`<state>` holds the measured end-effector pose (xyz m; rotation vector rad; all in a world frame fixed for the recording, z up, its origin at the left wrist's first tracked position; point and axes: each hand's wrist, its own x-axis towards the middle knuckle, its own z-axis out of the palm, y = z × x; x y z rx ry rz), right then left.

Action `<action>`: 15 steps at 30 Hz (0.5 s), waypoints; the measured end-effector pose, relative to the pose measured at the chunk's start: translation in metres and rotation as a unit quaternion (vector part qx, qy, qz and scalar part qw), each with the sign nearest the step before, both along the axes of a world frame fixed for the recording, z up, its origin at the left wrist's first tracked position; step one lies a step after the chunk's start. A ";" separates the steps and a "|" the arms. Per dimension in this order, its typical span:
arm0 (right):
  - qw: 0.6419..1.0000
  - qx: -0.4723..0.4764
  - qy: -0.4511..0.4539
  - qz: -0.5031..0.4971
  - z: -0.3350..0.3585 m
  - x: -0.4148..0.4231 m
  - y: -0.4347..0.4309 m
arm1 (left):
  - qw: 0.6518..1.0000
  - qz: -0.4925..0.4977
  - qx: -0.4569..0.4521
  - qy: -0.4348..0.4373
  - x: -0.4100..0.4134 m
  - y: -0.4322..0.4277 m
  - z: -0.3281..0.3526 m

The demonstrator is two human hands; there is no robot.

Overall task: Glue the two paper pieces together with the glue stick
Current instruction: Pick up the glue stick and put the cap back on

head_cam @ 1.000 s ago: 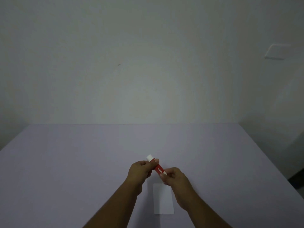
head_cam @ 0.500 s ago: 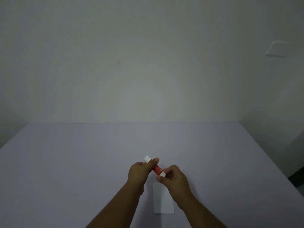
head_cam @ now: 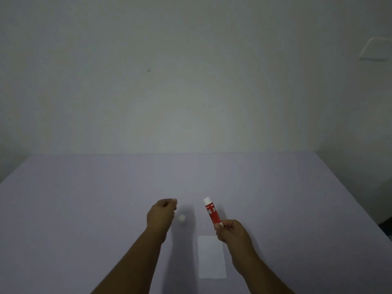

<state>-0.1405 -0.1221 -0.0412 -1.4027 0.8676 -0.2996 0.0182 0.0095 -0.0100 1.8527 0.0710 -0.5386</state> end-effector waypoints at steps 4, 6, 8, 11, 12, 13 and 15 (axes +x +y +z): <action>1.000 0.013 0.016 0.005 -0.014 -0.002 -0.002 | 0.962 -0.170 0.179 -0.112 0.004 -0.005 -0.031; 1.000 0.014 0.025 0.009 -0.019 -0.002 -0.003 | 0.926 -0.249 0.236 -0.156 0.006 -0.009 -0.047; 0.999 0.021 0.031 0.011 -0.022 -0.002 -0.004 | 0.901 -0.287 0.265 -0.187 0.005 -0.014 -0.058; 0.999 0.027 0.035 0.013 -0.024 -0.003 -0.004 | 0.885 -0.292 0.292 -0.216 0.007 -0.017 -0.067; 0.999 0.028 0.034 0.014 -0.024 -0.002 -0.004 | 0.884 -0.289 0.296 -0.217 0.008 -0.018 -0.070; 0.999 0.029 0.035 0.017 -0.024 -0.002 -0.005 | 0.891 -0.278 0.289 -0.212 0.008 -0.020 -0.071; 0.999 0.027 0.037 0.022 -0.024 -0.002 -0.007 | 0.926 -0.226 0.239 -0.186 0.004 -0.022 -0.066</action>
